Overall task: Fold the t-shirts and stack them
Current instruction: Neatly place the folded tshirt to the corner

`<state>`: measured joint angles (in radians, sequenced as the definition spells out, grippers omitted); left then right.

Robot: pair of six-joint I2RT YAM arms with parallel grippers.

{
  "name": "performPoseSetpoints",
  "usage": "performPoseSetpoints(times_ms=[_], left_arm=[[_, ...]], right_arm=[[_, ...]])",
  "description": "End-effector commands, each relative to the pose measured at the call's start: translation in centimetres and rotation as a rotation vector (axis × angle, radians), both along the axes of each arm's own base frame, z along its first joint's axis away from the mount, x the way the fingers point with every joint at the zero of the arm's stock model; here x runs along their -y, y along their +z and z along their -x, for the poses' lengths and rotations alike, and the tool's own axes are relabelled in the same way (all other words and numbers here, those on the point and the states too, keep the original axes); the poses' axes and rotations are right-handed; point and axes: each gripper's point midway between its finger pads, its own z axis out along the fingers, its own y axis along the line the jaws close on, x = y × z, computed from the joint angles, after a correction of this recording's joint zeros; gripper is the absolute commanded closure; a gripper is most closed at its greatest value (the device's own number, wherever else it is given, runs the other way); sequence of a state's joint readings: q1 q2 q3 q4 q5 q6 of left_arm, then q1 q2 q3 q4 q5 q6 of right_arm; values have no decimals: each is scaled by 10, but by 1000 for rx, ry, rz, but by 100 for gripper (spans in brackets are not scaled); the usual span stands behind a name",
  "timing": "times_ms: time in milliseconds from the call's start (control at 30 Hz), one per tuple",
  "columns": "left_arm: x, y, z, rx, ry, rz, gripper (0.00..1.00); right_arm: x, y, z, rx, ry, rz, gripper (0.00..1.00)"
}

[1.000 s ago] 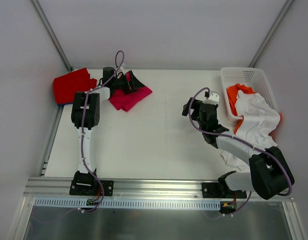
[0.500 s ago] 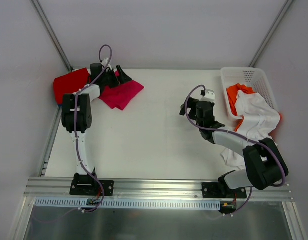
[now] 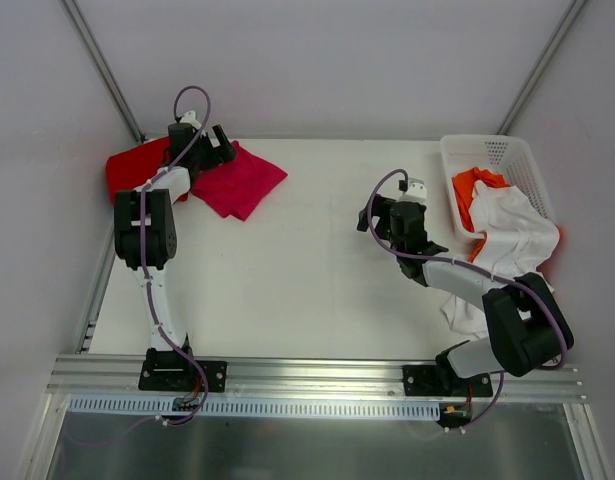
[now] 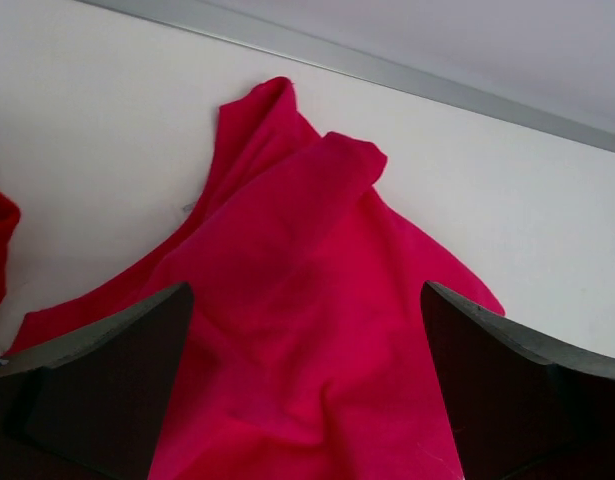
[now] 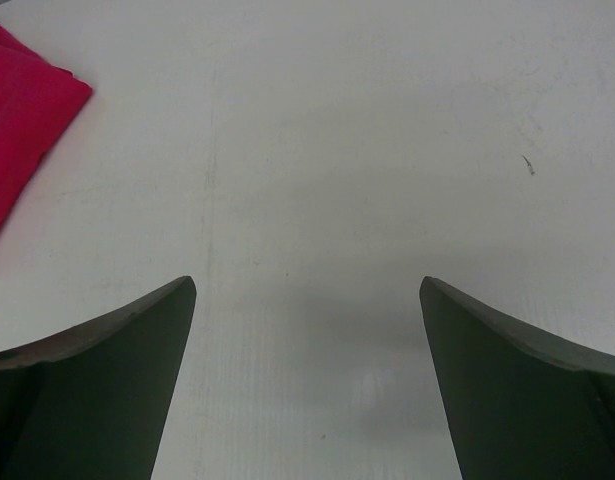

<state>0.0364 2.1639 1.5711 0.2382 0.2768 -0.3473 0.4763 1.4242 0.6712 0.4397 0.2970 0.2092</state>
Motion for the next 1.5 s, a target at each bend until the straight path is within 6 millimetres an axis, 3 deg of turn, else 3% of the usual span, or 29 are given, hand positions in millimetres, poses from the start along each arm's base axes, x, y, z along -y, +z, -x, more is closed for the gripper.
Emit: performPoseSetpoints(times_ms=[0,233,400,500,533,567,600,633,700,733,767,800,833,867,900,933,1000,1033,1100,1133,1300,1467], left_arm=[[-21,-10,-1,-17,91,-74,1],[-60,-23,3,-108,312,-150,1],[-83,-13,4,-112,450,-209,1],[-84,32,9,-34,497,-266,1],[-84,67,11,28,505,-262,1],[-64,86,12,66,474,-258,1],[-59,104,15,98,467,-257,1],[-52,139,21,158,461,-241,1],[-32,161,35,184,436,-237,1],[-31,180,50,210,461,-242,1],[-18,183,61,203,444,-248,1],[-18,204,77,236,469,-243,1],[-13,187,90,201,461,-253,1],[-3,198,107,221,450,-226,1],[0,194,117,211,451,-210,1],[1,166,130,159,448,-218,1],[2,152,154,119,477,-157,1],[2,121,168,56,489,-136,1],[-1,105,184,27,509,-104,1],[-3,79,195,-22,536,-92,1],[-5,26,215,-124,588,-34,1],[9,-7,206,-177,581,154,1]], right_arm=[[-3,18,-5,43,-1,-45,1],[2,19,4,43,-4,-53,1],[6,35,14,59,-4,-74,0],[10,51,26,86,-4,-85,1],[13,53,30,91,-7,-83,1],[15,56,33,100,-13,-84,1],[19,62,39,118,-17,-92,1],[20,63,42,124,-17,-96,1],[22,65,49,127,-17,-108,1],[24,71,53,140,-16,-117,1],[25,73,56,142,-12,-121,1],[26,77,61,150,-8,-126,1],[27,79,64,154,-7,-128,1],[28,78,67,150,-7,-130,0],[31,82,71,167,-9,-138,1],[32,82,73,168,-8,-139,0],[35,82,79,172,-8,-143,1],[36,81,81,172,-9,-144,1],[37,77,86,160,-8,-143,1],[38,77,89,164,-4,-149,0],[46,72,102,159,-9,-153,1],[60,72,117,170,-34,-140,1]])
